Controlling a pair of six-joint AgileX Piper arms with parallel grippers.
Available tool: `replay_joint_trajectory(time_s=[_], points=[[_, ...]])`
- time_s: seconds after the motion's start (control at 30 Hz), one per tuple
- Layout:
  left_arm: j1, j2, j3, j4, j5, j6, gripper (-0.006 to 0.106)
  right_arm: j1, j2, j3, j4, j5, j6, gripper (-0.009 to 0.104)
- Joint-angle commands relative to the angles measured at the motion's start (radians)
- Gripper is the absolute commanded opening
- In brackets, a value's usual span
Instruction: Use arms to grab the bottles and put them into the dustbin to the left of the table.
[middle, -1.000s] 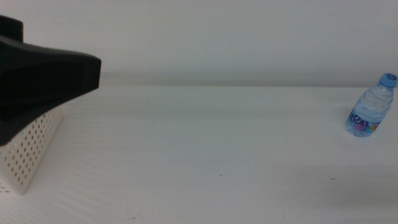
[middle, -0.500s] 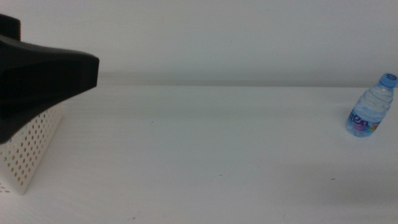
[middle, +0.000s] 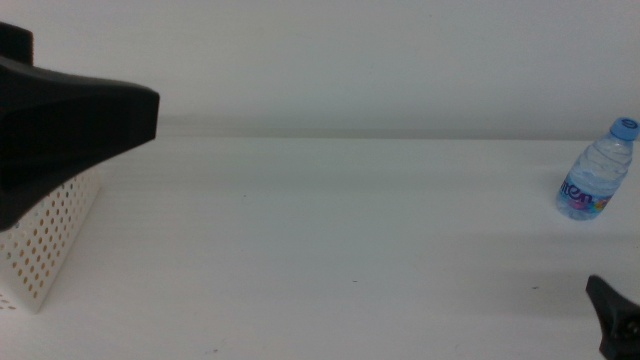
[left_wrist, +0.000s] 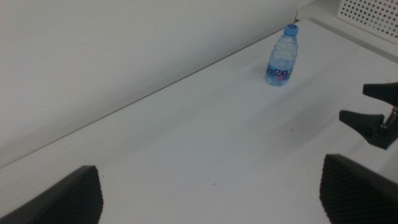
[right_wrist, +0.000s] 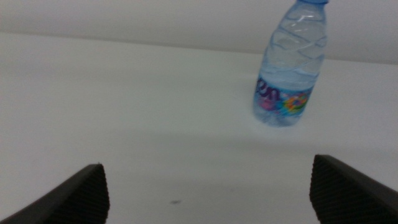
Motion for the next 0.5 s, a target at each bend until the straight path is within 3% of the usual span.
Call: replay_joint_trajectory(time_s=[0.0, 0.47], points=[[-0.006, -0.006, 0.0, 0.001, -0.017, -0.008, 0.094, -0.042, 0.074, 0.044, -0.006, -0.132, -0.009, 0.085], [-0.006, -0.006, 0.0, 0.001, -0.017, -0.008, 0.094, -0.243, 0.173, 0.044, -0.006, -0.245, 0.001, 0.085]])
